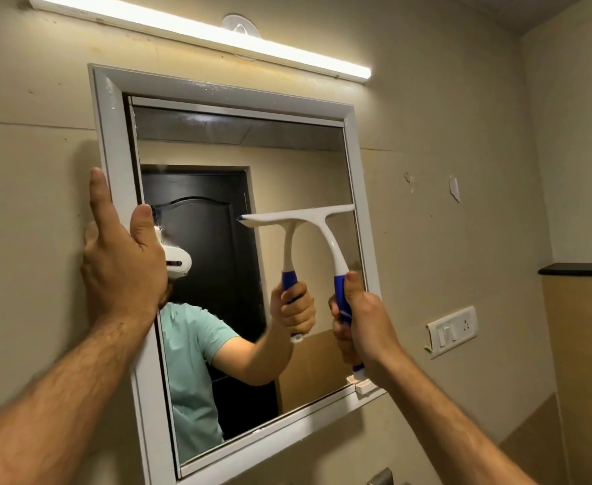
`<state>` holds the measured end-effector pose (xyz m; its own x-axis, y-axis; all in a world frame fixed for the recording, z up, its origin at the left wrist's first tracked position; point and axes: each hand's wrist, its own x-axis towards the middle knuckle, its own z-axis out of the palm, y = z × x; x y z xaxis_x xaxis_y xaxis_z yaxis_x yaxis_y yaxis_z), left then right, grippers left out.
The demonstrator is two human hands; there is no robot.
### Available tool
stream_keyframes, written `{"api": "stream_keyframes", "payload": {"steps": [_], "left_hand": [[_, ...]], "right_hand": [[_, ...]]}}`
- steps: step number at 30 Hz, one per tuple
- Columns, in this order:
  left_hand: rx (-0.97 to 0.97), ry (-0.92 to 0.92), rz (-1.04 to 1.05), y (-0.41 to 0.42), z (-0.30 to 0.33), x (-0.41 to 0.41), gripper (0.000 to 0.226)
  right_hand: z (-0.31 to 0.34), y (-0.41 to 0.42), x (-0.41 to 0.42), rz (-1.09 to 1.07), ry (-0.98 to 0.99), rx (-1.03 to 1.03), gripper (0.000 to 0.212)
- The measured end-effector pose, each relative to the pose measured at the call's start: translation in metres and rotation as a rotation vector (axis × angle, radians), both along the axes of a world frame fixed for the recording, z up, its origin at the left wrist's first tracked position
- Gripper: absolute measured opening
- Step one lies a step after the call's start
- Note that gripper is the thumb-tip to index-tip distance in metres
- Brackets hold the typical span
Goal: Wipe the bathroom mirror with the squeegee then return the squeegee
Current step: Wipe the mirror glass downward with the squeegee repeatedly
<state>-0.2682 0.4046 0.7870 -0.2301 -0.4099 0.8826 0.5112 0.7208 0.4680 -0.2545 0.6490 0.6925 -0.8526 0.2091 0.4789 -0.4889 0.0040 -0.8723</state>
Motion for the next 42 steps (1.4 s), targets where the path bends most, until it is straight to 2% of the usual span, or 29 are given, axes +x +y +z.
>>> {"api": "stream_keyframes", "payload": {"steps": [6,15,23,27,30,33,36,40,42], "left_hand": [[-0.011,-0.006,0.036,0.003,-0.004,0.001,0.059],[-0.021,-0.008,0.02,0.0,-0.016,0.001,0.059],[-0.007,0.009,-0.002,0.002,-0.02,0.002,0.058],[-0.001,0.006,0.004,0.003,-0.021,0.003,0.057],[-0.003,0.005,0.009,0.002,-0.021,0.003,0.058],[-0.013,0.003,0.017,0.001,-0.024,0.001,0.058],[-0.008,0.006,0.015,0.001,-0.028,0.0,0.059],[-0.003,0.013,0.014,0.002,-0.03,0.0,0.058],[-0.001,0.019,0.011,0.002,-0.031,0.0,0.058]], "right_hand": [[-0.052,-0.003,0.013,0.017,-0.06,0.01,0.059],[-0.008,-0.003,0.006,0.004,-0.015,-0.004,0.065],[-0.075,-0.002,0.024,0.066,-0.144,-0.006,0.062],[-0.058,-0.003,0.026,0.017,-0.074,0.019,0.057],[-0.035,-0.002,0.02,0.048,-0.04,-0.041,0.047],[-0.034,-0.002,0.017,0.078,-0.08,-0.065,0.045],[-0.061,-0.004,0.021,0.119,-0.125,-0.077,0.044],[-0.102,-0.007,0.031,0.129,-0.295,-0.165,0.042],[-0.103,-0.009,0.033,0.096,-0.266,-0.159,0.04]]}}
